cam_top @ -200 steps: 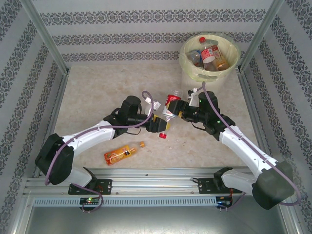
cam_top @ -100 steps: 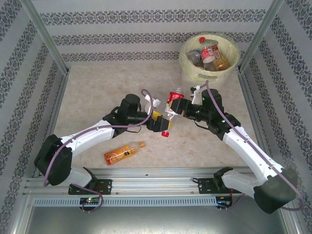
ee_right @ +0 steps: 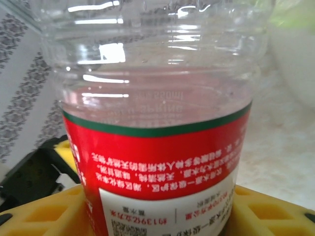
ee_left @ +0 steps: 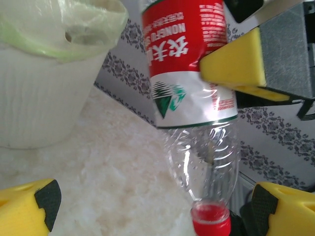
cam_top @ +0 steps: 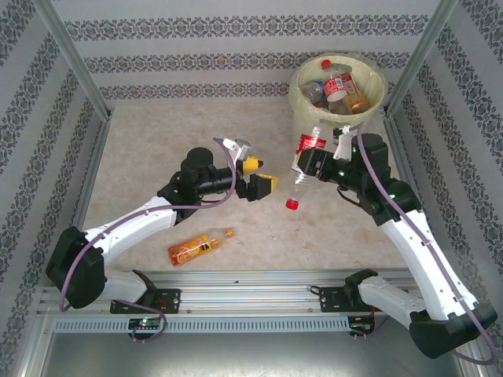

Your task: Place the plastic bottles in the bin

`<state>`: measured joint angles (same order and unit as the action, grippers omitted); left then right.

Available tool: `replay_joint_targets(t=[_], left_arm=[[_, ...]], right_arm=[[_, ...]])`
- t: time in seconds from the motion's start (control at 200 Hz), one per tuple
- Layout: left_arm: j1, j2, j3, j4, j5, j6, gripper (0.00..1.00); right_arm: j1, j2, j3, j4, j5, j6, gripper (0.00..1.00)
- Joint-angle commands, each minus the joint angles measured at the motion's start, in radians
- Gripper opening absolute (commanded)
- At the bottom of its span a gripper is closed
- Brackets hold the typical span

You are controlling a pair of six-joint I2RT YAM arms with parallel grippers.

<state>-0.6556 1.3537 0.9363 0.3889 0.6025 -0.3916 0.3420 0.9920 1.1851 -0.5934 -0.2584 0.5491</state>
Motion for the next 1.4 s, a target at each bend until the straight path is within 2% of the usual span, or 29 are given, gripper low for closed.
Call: replay_joint_targets(t=[0.0, 0.16, 0.355, 0.58, 0.874, 1.234, 1.394], left_arm=[[-0.013, -0.019, 0.014, 0.088, -0.048, 0.057, 1.00], [-0.013, -0.022, 0.015, 0.086, -0.055, 0.088, 1.00], [-0.014, -0.050, 0.030, -0.022, -0.056, 0.179, 1.00], [-0.013, -0.072, 0.042, -0.136, -0.070, 0.278, 1.00], [-0.013, -0.080, 0.036, -0.175, -0.096, 0.335, 1.00], [-0.013, -0.069, 0.035, -0.166, -0.085, 0.316, 1.00], [-0.013, -0.064, 0.035, -0.169, -0.086, 0.316, 1.00]], right_arm=[[-0.009, 0.008, 0.116, -0.142, 0.167, -0.141, 0.59], [-0.020, 0.060, 0.299, -0.224, 0.331, -0.261, 0.59], [-0.044, 0.197, 0.559, -0.260, 0.431, -0.379, 0.59], [-0.074, 0.396, 0.819, -0.276, 0.473, -0.465, 0.59], [-0.088, 0.659, 1.156, -0.333, 0.548, -0.566, 0.57], [-0.103, 0.915, 1.406, -0.394, 0.538, -0.602, 0.57], [-0.121, 0.999, 1.466, -0.430, 0.545, -0.607, 0.57]])
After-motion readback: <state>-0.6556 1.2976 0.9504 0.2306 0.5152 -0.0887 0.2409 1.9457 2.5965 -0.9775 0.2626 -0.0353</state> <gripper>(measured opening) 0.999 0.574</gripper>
